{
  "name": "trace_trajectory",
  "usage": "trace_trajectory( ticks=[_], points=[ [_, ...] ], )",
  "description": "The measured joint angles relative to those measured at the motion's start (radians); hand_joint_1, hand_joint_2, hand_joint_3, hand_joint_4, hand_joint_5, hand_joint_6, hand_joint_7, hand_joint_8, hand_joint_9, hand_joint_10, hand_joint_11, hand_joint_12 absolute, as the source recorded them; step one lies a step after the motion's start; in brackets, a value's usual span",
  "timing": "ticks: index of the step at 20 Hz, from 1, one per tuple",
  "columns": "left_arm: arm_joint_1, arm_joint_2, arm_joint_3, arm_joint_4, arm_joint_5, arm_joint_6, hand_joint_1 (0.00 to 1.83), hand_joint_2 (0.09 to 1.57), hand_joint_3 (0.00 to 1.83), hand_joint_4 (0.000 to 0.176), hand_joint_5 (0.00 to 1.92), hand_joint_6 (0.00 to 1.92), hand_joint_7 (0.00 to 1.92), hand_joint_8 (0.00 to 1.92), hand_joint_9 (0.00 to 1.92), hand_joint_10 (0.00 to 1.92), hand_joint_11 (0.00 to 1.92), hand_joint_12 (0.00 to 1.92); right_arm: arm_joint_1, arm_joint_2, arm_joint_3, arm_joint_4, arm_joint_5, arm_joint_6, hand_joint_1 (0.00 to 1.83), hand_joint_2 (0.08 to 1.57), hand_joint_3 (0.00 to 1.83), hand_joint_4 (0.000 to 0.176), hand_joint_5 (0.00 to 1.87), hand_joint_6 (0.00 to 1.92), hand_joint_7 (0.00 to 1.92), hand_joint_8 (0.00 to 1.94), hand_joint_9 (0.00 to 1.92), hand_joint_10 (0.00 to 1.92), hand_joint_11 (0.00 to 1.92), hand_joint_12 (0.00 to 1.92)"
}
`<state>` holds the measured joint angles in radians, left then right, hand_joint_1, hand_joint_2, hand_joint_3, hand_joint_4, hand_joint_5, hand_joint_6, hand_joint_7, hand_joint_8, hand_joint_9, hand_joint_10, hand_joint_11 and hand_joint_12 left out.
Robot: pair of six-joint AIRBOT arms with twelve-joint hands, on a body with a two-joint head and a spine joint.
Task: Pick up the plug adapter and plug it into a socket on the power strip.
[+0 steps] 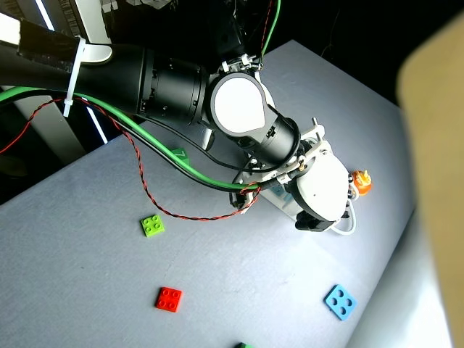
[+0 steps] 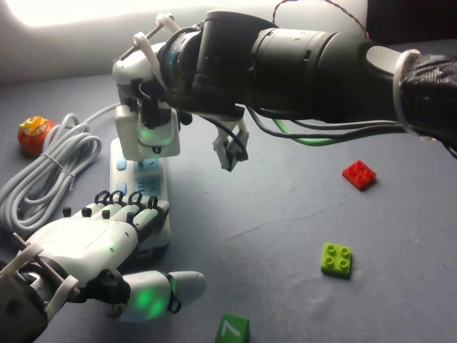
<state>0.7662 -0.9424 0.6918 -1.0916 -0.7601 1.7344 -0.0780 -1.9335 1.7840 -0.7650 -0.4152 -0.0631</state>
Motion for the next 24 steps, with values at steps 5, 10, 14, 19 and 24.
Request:
trace_trajectory(
  ticks=[5,10,14,19,24],
  points=[
    [-0.002,0.0,0.0,0.0,0.003,0.0,0.0,1.13,0.0,0.0,0.07,0.01,0.04,0.01,0.03,0.01,0.02,0.01,0.001,0.001,-0.001,0.003,-0.01,0.001,1.38,1.09,0.0,0.0,0.9,1.06,1.02,0.87,1.05,0.96,0.91,0.9],
    [-0.002,0.0,0.0,0.0,0.003,0.0,0.0,1.13,0.0,0.0,0.05,0.0,0.01,0.0,0.0,0.0,0.0,0.0,0.006,-0.009,-0.008,-0.01,-0.039,-0.016,1.22,1.11,0.0,0.016,0.94,1.05,1.05,0.88,1.23,0.11,0.93,0.87],
    [-0.002,-0.001,0.003,0.0,0.004,0.0,0.0,1.13,0.0,0.0,0.06,0.01,0.03,0.01,0.02,0.01,0.0,0.0,0.011,-0.021,-0.033,-0.11,-0.077,0.033,1.37,1.1,0.0,0.0,0.9,1.07,1.01,0.88,1.04,0.96,0.89,0.9],
    [-0.002,-0.001,0.004,0.0,0.004,0.0,0.0,1.13,0.0,0.0,0.06,0.01,0.03,0.01,0.01,0.01,0.0,0.0,0.013,-0.032,-0.039,-0.127,-0.095,0.058,1.38,1.08,0.0,0.0,0.92,1.03,1.04,0.84,1.06,0.95,0.91,0.92],
    [-0.002,-0.001,0.006,0.001,0.004,-0.001,0.0,1.12,0.0,0.0,0.07,0.0,0.04,0.0,0.02,0.0,0.0,0.0,0.01,-0.035,-0.039,-0.13,-0.098,0.072,1.38,1.08,0.0,0.0,0.92,1.02,1.03,0.84,1.06,0.96,0.91,0.93]
  ],
)
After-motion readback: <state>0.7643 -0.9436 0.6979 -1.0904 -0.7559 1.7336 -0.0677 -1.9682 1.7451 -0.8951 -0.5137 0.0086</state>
